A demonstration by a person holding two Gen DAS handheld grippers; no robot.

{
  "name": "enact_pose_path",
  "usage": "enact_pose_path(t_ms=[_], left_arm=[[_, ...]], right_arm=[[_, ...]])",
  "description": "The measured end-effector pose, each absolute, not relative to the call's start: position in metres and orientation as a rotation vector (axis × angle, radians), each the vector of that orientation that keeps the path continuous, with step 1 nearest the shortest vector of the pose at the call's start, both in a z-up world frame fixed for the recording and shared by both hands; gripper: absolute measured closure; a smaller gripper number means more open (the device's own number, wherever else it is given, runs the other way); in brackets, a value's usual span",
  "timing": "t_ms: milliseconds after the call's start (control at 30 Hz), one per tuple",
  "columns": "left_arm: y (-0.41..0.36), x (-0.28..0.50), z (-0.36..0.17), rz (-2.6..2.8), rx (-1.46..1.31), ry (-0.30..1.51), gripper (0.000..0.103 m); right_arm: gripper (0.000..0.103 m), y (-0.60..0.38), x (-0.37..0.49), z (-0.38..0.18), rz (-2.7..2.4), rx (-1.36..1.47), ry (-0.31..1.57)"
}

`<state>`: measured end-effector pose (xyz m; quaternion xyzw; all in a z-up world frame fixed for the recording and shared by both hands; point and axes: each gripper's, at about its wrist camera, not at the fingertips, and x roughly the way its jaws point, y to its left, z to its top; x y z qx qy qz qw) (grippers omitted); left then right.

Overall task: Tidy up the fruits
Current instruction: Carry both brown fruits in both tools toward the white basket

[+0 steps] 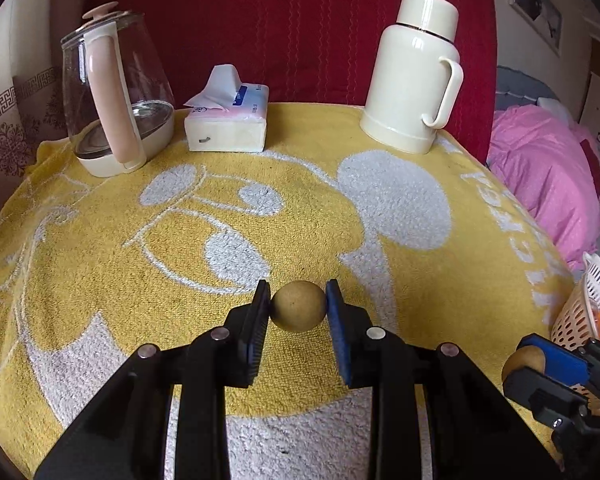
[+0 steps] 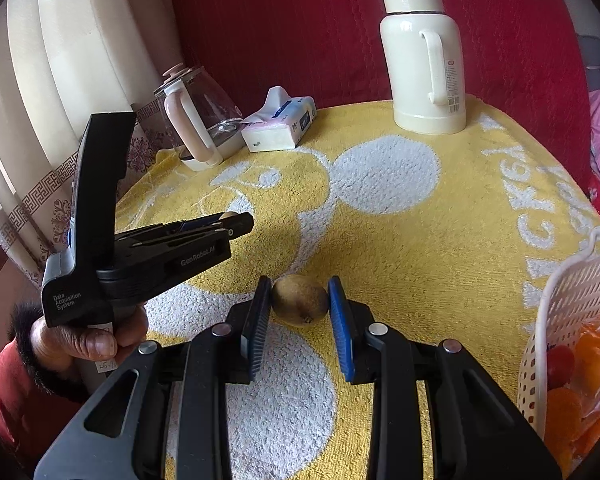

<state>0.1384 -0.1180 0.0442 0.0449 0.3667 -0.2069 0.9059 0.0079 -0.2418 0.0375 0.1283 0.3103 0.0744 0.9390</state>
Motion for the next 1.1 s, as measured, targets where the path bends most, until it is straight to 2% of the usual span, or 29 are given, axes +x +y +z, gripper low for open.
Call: enact_pose_path(t_ms=[633,1100], left_arm=[[-0.084,0.055,0.080,-0.357,0.061,0.640,0.074],[-0.091,0.014,0.086,-0.390,0.079,0.616,0.074]], right_arm=[[0.073,-0.240,-0.038,0.066,0.145,0.248,0.556],[0.073,-0.242,-0.072,0.078,0.131,0.251,0.515]])
